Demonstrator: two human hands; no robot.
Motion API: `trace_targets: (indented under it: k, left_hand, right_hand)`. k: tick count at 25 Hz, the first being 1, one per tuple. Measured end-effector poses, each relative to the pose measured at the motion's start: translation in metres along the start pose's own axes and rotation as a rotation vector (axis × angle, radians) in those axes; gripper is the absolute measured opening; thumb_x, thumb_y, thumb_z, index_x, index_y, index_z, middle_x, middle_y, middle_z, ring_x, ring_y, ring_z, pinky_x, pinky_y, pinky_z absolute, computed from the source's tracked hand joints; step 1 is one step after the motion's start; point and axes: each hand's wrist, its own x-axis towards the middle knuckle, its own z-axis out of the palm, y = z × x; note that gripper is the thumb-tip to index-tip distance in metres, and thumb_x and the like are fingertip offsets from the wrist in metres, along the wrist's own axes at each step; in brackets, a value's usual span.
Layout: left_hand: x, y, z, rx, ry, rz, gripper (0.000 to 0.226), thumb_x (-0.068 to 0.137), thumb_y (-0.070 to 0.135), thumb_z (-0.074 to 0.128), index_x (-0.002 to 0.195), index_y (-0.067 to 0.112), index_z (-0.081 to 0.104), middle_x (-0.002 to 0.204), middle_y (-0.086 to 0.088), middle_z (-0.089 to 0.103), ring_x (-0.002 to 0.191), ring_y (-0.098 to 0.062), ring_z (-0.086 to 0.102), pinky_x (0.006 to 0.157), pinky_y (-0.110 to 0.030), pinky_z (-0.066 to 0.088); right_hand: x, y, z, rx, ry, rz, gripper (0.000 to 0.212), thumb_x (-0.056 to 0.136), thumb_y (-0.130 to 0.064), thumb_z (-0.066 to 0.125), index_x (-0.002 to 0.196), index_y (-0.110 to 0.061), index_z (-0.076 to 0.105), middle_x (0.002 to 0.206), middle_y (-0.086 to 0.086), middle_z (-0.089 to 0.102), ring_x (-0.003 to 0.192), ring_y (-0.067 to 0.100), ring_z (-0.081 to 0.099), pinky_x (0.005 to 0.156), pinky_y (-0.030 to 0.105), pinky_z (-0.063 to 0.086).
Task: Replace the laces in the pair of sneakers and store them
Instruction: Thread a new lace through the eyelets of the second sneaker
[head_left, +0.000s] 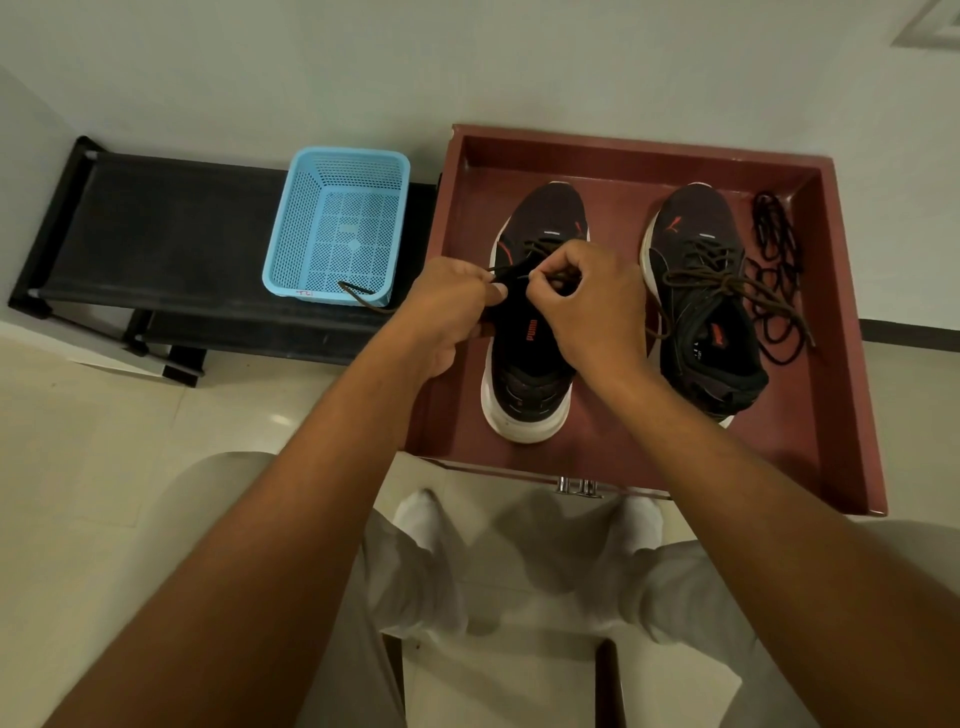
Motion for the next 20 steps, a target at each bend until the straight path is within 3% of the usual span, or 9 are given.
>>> trace_targets:
  k: [6, 11, 16, 20]
  left_hand:
    - [-0.004, 0.004, -0.002, 0.010, -0.078, 0.021, 0.020, 0.095, 0.004, 0.068, 0.115, 0.002, 0.070, 0.107, -0.014, 0.076, 0.100, -0.026, 0.075, 0.091, -0.043, 0.061]
    - [-0.010, 0.011, -0.007, -0.013, -0.161, -0.009, 0.020, 0.106, 0.018, 0.056, 0.111, 0.005, 0.070, 0.104, -0.012, 0.076, 0.095, -0.024, 0.076, 0.077, -0.034, 0.063]
    - [-0.005, 0.008, 0.012, 0.020, 0.040, 0.127, 0.013, 0.097, 0.007, 0.067, 0.086, 0.010, 0.072, 0.083, -0.011, 0.073, 0.078, -0.022, 0.072, 0.078, -0.045, 0.065]
    - [0.002, 0.009, 0.013, 0.223, 0.152, 0.272, 0.023, 0.095, 0.007, 0.068, 0.073, 0.014, 0.069, 0.072, -0.008, 0.071, 0.068, -0.022, 0.070, 0.072, -0.043, 0.063]
  right_hand:
    - [-0.001, -0.001, 0.001, -0.086, -0.046, -0.038, 0.009, 0.088, -0.028, 0.072, 0.080, -0.023, 0.071, 0.079, -0.010, 0.066, 0.074, 0.007, 0.062, 0.067, 0.030, 0.053]
    - [0.000, -0.002, -0.002, -0.099, -0.076, -0.046, 0.007, 0.093, -0.027, 0.071, 0.092, -0.027, 0.079, 0.094, -0.010, 0.071, 0.088, 0.007, 0.062, 0.073, 0.023, 0.046]
    - [0.001, -0.003, -0.011, -0.217, -0.113, -0.048, 0.018, 0.093, -0.024, 0.072, 0.110, -0.027, 0.077, 0.108, -0.007, 0.071, 0.107, 0.017, 0.055, 0.087, 0.027, 0.042]
    - [-0.005, -0.003, -0.018, -0.371, -0.061, -0.061, 0.047, 0.087, -0.023, 0.078, 0.132, -0.026, 0.064, 0.128, -0.003, 0.058, 0.123, 0.024, 0.047, 0.102, 0.041, 0.043]
